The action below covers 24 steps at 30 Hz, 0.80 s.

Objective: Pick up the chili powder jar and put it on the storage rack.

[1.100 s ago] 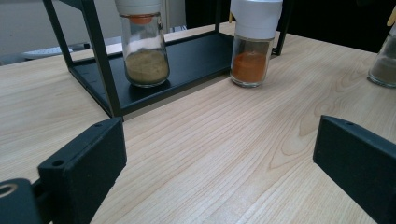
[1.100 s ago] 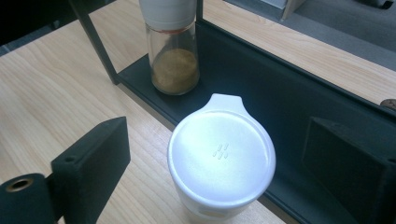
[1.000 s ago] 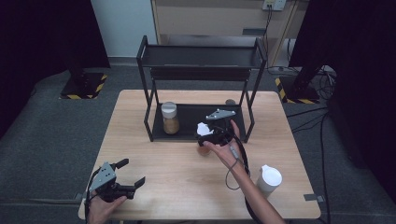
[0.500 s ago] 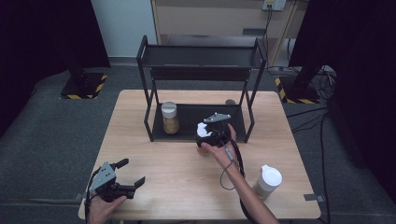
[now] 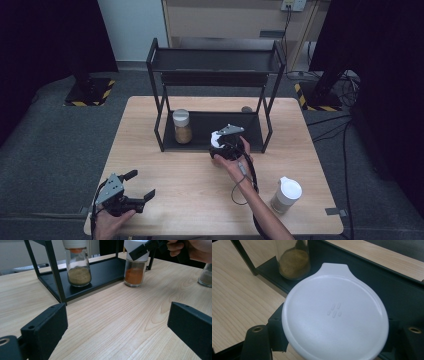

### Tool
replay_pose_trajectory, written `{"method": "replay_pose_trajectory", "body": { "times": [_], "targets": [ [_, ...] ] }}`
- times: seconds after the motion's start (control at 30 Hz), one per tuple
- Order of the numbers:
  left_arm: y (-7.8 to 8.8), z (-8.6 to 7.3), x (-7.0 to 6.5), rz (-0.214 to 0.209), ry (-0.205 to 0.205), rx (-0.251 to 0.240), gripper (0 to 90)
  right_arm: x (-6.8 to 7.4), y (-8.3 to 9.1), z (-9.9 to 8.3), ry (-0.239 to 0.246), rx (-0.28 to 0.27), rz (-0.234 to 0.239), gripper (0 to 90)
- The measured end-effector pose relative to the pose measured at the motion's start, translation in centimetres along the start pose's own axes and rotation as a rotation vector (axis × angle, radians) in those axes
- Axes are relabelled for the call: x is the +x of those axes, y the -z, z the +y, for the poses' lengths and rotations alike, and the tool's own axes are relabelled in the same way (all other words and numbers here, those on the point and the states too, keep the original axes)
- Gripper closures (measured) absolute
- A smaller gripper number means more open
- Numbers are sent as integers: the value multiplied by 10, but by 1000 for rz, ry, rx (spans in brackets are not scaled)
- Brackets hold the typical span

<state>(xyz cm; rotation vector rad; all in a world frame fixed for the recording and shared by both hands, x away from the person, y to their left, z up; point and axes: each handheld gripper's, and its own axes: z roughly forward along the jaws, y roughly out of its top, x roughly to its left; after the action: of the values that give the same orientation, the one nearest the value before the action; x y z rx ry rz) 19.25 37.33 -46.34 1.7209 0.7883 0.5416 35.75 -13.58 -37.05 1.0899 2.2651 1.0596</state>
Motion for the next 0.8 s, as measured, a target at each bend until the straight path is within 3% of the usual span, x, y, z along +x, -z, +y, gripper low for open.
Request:
{"method": "replay_pose_trajectory", "body": {
  "times": [0.4,0.8],
  "targets": [
    [0,0,0,-2,-1,1,21,-2,3,2,-5,3,14,311],
    [0,0,0,-4,-3,1,22,-7,14,17,8,-16,41,311]
  ]
}}
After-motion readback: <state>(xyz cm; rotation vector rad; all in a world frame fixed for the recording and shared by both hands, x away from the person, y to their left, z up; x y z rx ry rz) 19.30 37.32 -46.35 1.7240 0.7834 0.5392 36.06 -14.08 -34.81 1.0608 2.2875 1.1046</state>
